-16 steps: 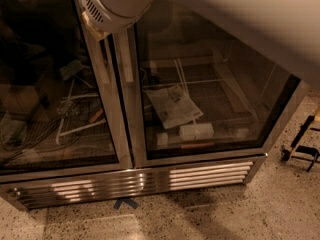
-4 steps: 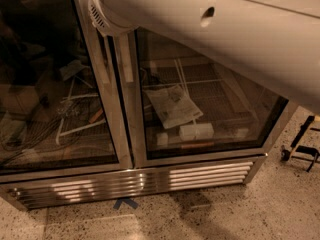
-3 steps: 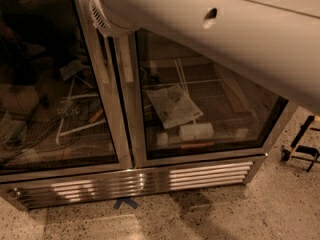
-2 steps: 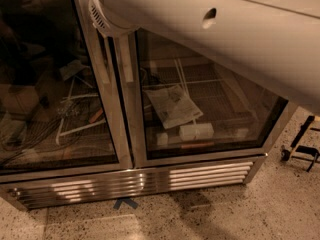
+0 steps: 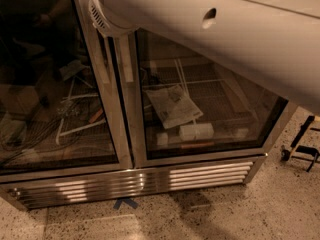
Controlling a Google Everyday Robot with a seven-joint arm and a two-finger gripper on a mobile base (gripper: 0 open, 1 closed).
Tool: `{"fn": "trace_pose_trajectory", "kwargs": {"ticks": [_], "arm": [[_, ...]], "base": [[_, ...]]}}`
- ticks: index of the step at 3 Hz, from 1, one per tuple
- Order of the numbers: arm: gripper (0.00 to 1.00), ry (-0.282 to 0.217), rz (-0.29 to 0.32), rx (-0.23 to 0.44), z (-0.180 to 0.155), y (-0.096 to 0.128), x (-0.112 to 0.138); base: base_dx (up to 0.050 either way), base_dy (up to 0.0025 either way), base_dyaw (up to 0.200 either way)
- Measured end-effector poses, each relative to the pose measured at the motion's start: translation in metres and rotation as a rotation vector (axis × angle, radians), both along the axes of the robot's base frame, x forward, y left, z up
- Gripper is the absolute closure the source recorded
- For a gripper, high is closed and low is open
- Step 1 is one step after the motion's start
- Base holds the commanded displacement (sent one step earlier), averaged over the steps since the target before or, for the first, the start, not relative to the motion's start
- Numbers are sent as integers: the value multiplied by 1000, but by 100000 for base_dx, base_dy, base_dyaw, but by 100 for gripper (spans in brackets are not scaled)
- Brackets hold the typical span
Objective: Open top drawer
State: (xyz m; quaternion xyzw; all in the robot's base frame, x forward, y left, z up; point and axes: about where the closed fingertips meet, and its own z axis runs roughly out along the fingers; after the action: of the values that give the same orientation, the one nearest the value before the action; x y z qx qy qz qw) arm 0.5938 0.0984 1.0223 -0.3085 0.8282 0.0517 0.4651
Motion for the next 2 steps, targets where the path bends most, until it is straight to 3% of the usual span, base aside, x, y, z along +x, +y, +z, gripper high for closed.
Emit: {"fn": "trace_pose_trajectory", "kwargs": {"ticks": [1,2], "arm": [[23,0,0,0,0,0,0],[0,0,0,0,0,0,0]], "base": [[0,0,0],[0,0,0]]}}
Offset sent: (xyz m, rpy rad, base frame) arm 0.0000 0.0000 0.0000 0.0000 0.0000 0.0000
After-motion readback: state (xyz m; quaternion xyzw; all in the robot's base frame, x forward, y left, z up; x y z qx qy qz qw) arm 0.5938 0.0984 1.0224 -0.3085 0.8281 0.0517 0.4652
